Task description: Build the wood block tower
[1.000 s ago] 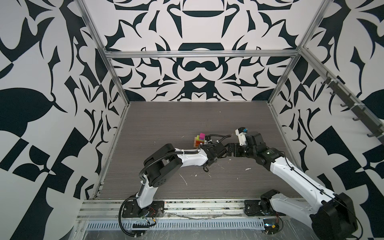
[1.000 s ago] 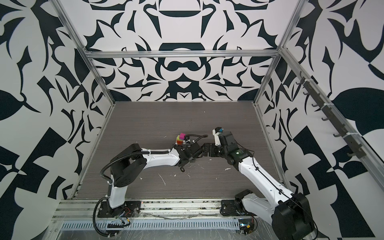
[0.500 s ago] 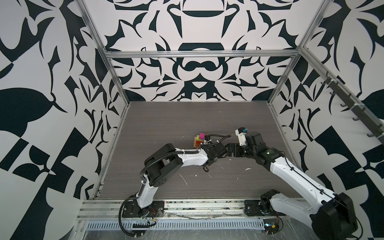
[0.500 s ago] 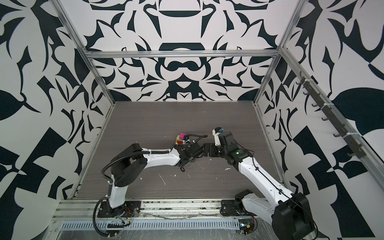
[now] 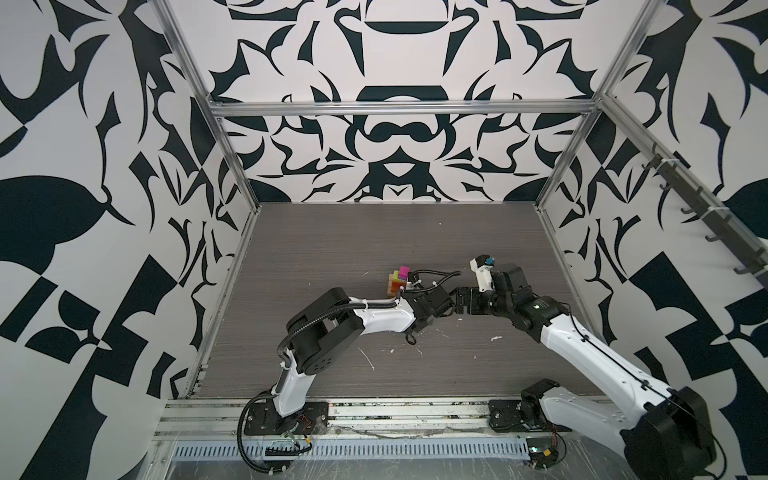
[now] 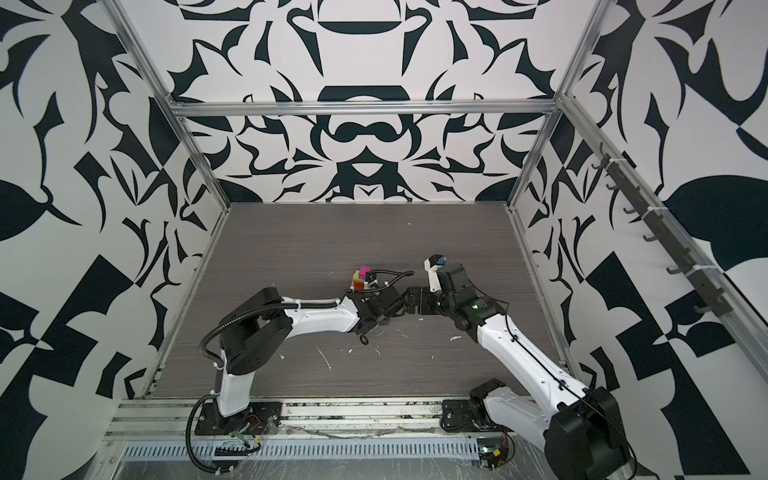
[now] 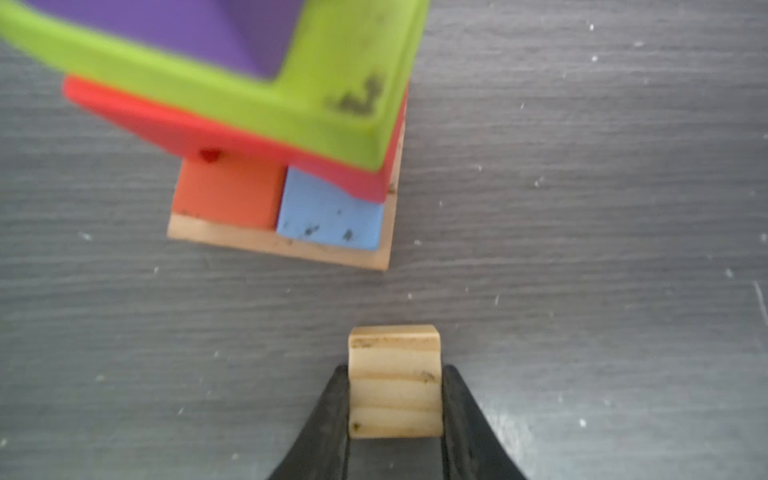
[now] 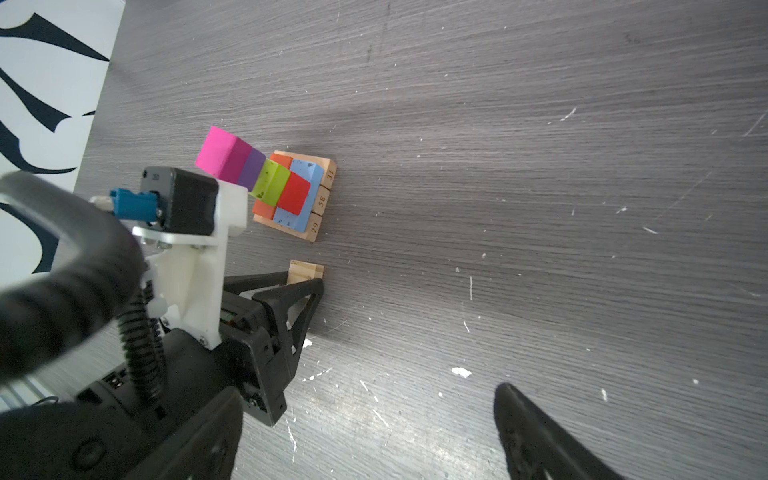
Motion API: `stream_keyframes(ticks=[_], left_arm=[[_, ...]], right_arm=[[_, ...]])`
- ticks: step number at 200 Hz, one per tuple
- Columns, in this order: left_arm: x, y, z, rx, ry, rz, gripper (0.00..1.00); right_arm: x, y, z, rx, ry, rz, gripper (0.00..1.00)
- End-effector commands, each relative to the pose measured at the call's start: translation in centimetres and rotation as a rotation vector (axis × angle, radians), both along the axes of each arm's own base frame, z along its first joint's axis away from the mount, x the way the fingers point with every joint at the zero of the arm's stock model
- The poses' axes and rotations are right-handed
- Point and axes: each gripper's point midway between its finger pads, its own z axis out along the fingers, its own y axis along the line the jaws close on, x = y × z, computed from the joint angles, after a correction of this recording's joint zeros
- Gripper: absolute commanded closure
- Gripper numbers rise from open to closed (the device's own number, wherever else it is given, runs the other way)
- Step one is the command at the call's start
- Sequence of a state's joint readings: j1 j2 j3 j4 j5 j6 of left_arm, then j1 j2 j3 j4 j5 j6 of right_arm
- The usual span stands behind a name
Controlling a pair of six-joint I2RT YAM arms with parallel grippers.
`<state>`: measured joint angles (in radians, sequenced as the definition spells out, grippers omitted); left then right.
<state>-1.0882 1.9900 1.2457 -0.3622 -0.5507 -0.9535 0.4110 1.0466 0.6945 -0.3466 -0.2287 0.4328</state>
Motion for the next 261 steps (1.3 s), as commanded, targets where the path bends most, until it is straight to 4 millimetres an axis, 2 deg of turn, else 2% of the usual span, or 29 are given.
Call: stream_keyframes(ticks=[1,34,82,124,161,179,211,261], left_arm=[[-3.4,1.7,-1.4,0.056,0.106,-0.031,0.67],[-5.2,2.9,-0.8,0.07,0.138,-0.05,0.67],[-7.6,4.1,-1.3,0.099,0.193,-0.07,0.67],[-8.7,4.5,-1.6,0.105,0.222,-0.089,0.65],[-9.1,4.7,-1.5,0.103,0.243,-0.09,0.54],[-9.2,4.9,-1.2,0.113,0.251,-0.086,0.42],[-9.6,4.9,0.2,0.082,0.262,-0.087,0.28],[-9.3,3.3,3.0,0.056,0.311,-0.157,0.23]], right_arm=[[0.5,0.7,2.3,0.035,-0.07,0.024,0.02],[0.6,0.8,2.3,0.042,-0.068,0.023,0.02],[0.8,0.9,2.2,0.049,-0.068,0.013,0.02],[1.0,0.9,2.1,0.05,-0.068,0.011,0.02],[1.0,1.0,2.0,0.05,-0.065,0.012,0.02],[1.0,0.9,2.0,0.047,-0.065,0.011,0.03],[1.0,0.8,2.1,0.044,-0.071,0.003,0.03],[1.2,0.1,2.2,-0.009,-0.082,0.002,0.03]])
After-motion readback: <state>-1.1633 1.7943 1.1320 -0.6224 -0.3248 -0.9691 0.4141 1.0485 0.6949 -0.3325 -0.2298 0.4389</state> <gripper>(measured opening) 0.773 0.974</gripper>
